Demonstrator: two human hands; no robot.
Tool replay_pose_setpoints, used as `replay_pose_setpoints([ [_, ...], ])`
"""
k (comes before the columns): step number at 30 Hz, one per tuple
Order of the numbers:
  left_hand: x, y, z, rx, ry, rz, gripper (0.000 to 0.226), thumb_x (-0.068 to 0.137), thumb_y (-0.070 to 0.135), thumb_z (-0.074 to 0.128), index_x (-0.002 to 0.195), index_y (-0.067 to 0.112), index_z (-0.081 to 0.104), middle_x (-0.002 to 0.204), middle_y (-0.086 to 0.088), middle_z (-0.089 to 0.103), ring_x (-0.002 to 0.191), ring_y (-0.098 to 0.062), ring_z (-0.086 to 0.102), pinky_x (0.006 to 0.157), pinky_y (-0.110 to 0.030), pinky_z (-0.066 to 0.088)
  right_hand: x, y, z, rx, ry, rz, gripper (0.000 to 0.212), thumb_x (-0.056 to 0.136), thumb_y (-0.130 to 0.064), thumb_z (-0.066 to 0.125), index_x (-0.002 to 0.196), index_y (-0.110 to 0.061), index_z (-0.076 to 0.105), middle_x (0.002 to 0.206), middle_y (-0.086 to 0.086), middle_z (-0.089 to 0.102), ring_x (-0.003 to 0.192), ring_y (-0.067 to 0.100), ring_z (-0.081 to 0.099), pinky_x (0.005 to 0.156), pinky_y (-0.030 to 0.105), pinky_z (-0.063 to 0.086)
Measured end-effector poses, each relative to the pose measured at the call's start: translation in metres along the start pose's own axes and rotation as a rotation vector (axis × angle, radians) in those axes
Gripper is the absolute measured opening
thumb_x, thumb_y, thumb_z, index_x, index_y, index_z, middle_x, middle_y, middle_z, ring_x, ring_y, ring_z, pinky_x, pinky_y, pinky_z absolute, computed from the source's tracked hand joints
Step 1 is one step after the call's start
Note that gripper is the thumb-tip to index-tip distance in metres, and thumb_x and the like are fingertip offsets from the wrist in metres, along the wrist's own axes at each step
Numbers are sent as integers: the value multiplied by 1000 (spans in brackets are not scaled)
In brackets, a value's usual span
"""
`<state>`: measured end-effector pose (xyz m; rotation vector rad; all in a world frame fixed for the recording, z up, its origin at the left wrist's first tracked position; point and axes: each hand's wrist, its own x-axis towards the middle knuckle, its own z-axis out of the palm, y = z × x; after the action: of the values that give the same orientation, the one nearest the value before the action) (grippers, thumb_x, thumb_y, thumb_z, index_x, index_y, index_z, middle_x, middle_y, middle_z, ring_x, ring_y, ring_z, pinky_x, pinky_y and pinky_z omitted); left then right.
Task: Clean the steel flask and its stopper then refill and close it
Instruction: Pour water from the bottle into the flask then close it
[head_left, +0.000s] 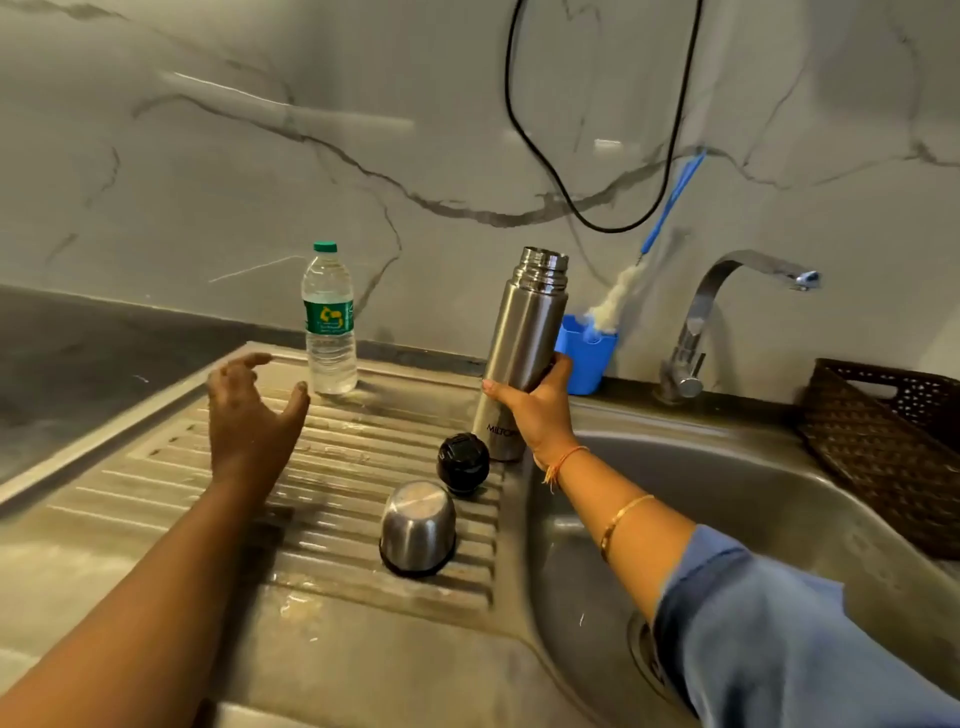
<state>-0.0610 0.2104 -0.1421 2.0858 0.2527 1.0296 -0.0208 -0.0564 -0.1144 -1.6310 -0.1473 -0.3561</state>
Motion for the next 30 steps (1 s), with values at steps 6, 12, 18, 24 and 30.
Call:
replay_pose_setpoints([
  [6, 22, -2, 24, -19, -115, -60, 71, 82, 23, 73, 140, 11, 32, 143, -20, 33, 127, -35, 41, 101, -46, 40, 5, 11, 3, 25, -71, 9, 74, 78, -9, 73, 131, -15, 21, 124, 11, 48, 109, 23, 55, 95, 39, 47],
  [12, 57, 8, 47, -177, -223, -258, 102, 75, 23, 80, 148, 20, 8, 155, -18, 17, 140, -35, 26, 112, -44, 26, 7, 12, -2, -9, -136, 24, 72, 81, -10, 71, 127, -22, 17, 126, 10, 46, 111, 22, 53, 96, 36, 47],
  [18, 86, 12, 61, -322, -320, -372, 116, 76, 11, 78, 148, 22, -12, 149, -20, 34, 136, -33, 35, 115, -48, 21, 5, 10, -2, -15, -179, 28, 72, 82, -10, 71, 127, -24, 16, 127, 9, 45, 113, 22, 53, 98, 40, 48],
  [24, 97, 17, 63, -157, -258, -423, 103, 80, 20, 76, 150, 18, 1, 142, -22, 43, 130, -39, 43, 106, -53, 35, -2, 4, 4, -51, -230, 23, 80, 82, -12, 71, 134, -20, 11, 127, 4, 41, 109, 17, 51, 88, 27, 50],
  [30, 106, 17, 64, -101, -285, -349, 67, 74, 23, 80, 128, 3, 46, 126, -19, 57, 116, -36, 55, 98, -49, 46, -3, 0, 3, -97, -257, 18, 83, 83, -13, 69, 137, -26, 7, 137, 6, 35, 118, 18, 46, 100, 34, 44],
])
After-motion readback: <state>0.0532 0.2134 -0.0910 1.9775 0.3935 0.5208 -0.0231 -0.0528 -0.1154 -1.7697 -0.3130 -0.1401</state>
